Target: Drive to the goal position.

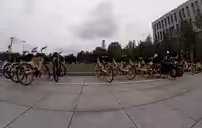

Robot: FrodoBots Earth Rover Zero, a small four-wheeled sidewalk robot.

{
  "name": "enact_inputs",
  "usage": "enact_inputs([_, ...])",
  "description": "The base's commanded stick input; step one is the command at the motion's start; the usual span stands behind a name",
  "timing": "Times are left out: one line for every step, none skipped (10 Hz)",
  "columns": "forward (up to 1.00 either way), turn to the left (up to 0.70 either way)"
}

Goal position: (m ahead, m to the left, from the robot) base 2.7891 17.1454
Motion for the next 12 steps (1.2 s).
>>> enact_inputs([0.00,0.60])
enact_inputs([0.00,0.60])
enact_inputs([0.00,0.60])
enact_inputs([0.00,0.60])
enact_inputs([0.00,0.60])
enact_inputs([0.00,0.60])
enact_inputs([0.00,0.60])
enact_inputs([0.00,0.60])
enact_inputs([0.00,0.60])
enact_inputs([0.00,0.60])
enact_inputs([0.00,0.60])
enact_inputs([0.00,0.60])
